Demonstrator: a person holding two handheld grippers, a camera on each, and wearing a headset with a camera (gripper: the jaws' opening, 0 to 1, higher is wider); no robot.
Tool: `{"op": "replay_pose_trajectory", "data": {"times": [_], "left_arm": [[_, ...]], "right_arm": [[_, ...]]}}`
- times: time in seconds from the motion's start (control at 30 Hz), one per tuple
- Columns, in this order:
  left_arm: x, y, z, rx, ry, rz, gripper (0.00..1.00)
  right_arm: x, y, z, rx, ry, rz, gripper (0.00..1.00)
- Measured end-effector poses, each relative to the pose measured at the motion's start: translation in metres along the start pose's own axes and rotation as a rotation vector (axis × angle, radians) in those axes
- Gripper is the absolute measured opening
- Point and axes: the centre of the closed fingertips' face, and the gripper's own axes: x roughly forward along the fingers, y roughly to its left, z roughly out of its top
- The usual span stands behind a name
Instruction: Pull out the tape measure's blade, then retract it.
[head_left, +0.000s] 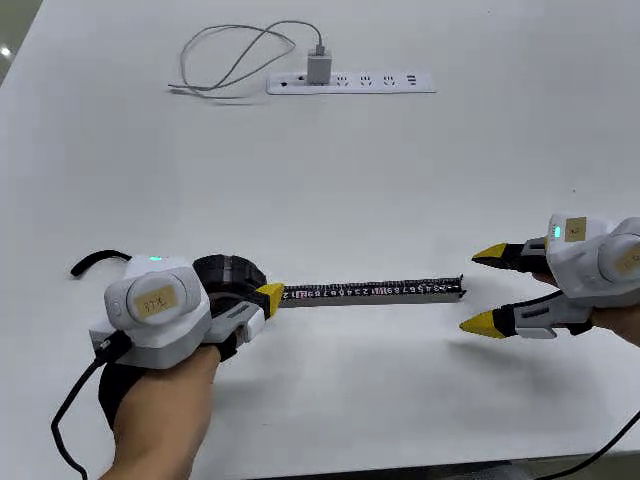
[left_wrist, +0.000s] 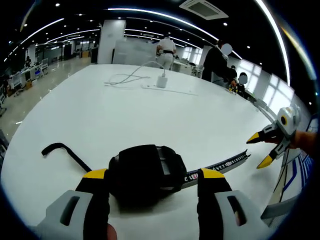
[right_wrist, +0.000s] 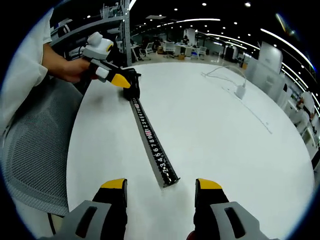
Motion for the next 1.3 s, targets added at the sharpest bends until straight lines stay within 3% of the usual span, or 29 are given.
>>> {"op": "replay_pose_trajectory", "data": {"times": [0.57, 0.8, 1.3], "left_arm": [[0.005, 0.008, -0.002, -0.033, 0.005, 0.048, 0.62], [0.006, 0.008, -0.002, -0.061, 0.002, 0.046, 0.62], [0.006, 0.008, -0.002, -0.056, 0.005, 0.033, 0.61]], "right_arm": [[0.01, -0.005, -0.008, -0.096, 0.072, 0.071, 0.4], [0.012, -0.007, -0.011, -0.117, 0.093, 0.086, 0.36], [0.018, -0.01, -0.008, -0.161, 0.128, 0.133, 0.24]]}}
